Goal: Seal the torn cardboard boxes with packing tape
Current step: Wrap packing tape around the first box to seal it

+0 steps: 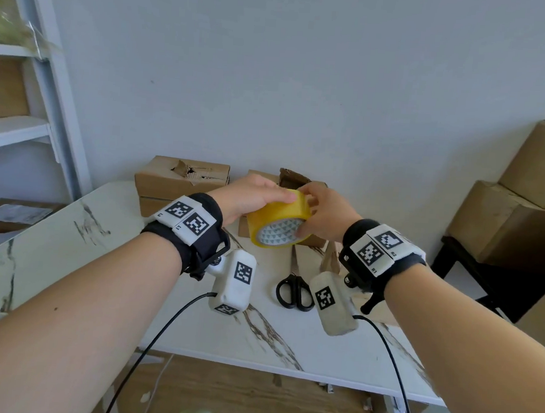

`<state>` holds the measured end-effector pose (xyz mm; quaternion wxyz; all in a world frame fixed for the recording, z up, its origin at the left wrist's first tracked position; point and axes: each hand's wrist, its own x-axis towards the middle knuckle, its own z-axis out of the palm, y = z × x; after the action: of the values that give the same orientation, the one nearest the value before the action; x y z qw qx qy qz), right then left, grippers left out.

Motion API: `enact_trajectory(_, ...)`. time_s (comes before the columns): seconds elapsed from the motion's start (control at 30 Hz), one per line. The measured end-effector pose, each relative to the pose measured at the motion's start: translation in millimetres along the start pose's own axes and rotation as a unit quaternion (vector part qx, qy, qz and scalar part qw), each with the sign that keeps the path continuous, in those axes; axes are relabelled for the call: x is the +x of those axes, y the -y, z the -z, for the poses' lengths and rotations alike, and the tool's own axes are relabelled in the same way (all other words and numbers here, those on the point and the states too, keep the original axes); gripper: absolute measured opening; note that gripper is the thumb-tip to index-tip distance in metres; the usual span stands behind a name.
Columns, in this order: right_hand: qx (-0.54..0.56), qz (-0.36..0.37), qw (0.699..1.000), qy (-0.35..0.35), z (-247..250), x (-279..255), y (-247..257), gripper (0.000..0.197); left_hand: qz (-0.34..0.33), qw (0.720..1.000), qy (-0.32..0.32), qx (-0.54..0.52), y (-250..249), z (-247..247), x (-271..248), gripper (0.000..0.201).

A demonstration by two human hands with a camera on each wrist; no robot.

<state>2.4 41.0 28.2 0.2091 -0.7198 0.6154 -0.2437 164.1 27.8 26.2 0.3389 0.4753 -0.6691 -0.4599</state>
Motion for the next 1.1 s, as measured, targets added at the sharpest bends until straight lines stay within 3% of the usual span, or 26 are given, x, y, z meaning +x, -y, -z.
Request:
enact_trajectory(0.07, -0.041, 0.012, 0.999, -0.013, 3.3, 0.4, 2.6, 0.05, 0.001, 1.0, -0.001, 0.009, -2.3, -2.4, 2.1, 0.033)
enact_trajectory(0.2, -0.01, -0.033, 0.999, -0.038, 7.6, 2.6, -1.6, 0.043, 0.0, 1.0, 0.009, -0.022, -4.1, -5.0, 2.8, 0.016)
enact_trajectory(0.33, 0.12, -0.086, 0.989, -0.015, 9.4, 2.1, -8.6, 0.059, -0.008, 0.999, 0.017, -0.042, -3.2, -5.2, 3.6, 0.017)
enact_trajectory(0.5, 0.273, -0.136, 0.952, 0.01, 13.3, -2.4, -14.7, 0.051, -0.015, 0.996, 0.021, -0.081, -3.9, -6.7, 3.5, 0.038)
enact_trajectory(0.57, 0.224, -0.114, 0.968, -0.006, 13.8, -1.9, -13.8, 0.055, -0.013, 0.997, 0.011, -0.08, -4.8, -9.0, 4.9, 0.037)
enact_trajectory(0.63, 0.093, -0.048, 0.994, -0.016, 15.5, -0.7, -9.2, 0.063, -0.011, 0.998, 0.006, -0.058, -4.3, -11.6, 7.2, 0.029)
enact_trajectory(0.73, -0.046, 0.017, 0.999, -0.016, 16.3, -0.1, -0.6, 0.059, -0.006, 0.999, 0.007, -0.041, -1.5, -14.5, 9.0, 0.023)
enact_trajectory(0.87, -0.015, -0.011, 0.999, -0.049, 15.5, 0.3, -2.3, 0.051, 0.0, 0.998, 0.01, -0.069, 0.2, -15.2, 8.7, 0.023)
enact_trajectory(1.1, 0.161, -0.099, 0.982, -0.028, 14.5, 0.4, -14.4, 0.054, -0.01, 0.996, 0.02, -0.089, 1.7, -10.4, 4.9, 0.015)
